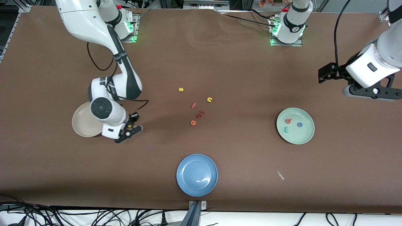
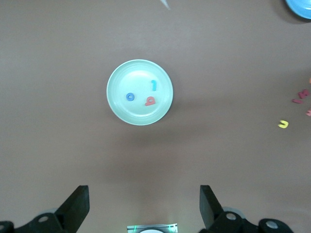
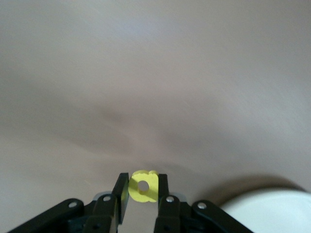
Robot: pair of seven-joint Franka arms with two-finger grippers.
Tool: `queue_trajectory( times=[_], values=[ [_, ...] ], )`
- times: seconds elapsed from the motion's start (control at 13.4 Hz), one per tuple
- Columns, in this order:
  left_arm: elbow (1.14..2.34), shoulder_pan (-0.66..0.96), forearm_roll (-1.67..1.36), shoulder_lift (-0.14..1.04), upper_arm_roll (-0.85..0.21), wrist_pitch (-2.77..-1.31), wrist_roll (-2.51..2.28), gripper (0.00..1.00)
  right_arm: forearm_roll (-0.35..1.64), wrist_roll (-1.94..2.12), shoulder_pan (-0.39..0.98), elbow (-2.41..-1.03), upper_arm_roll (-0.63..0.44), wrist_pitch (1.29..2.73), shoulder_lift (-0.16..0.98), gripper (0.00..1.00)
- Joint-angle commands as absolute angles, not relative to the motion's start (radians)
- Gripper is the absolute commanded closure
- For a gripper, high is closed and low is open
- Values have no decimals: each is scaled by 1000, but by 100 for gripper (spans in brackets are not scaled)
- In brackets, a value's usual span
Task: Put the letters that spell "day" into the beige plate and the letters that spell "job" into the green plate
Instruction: 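Carry the yellow letter to the beige plate while the left gripper returns to rest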
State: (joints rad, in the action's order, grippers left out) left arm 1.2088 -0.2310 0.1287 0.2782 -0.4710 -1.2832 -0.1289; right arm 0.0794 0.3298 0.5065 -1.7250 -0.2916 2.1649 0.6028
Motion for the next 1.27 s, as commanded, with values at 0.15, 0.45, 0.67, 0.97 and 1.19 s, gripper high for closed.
queue_trajectory(
  times=[0.15, 0.45, 0.67, 0.97, 1.19],
  values=[
    [1412, -94, 29, 133, -272, -1391, -104, 0, 80, 461, 500, -1784, -422, 2073, 563, 100],
    [1637, 84, -21, -29, -28, -1497, -77, 0, 83, 469, 376, -1769, -420, 2037, 575, 26],
    [1741, 90, -9, -96, -26, -1604, -78, 0, 86, 465, 397, -1749, -408, 2028, 583, 0],
    [1755, 92, -5, -109, -28, -1638, -78, 0, 92, 440, 440, -1629, -407, 1872, 577, 0],
    [1741, 91, -8, -104, -35, -1628, -80, 0, 91, 301, 492, -1585, -407, 1801, 577, 0]
  ],
)
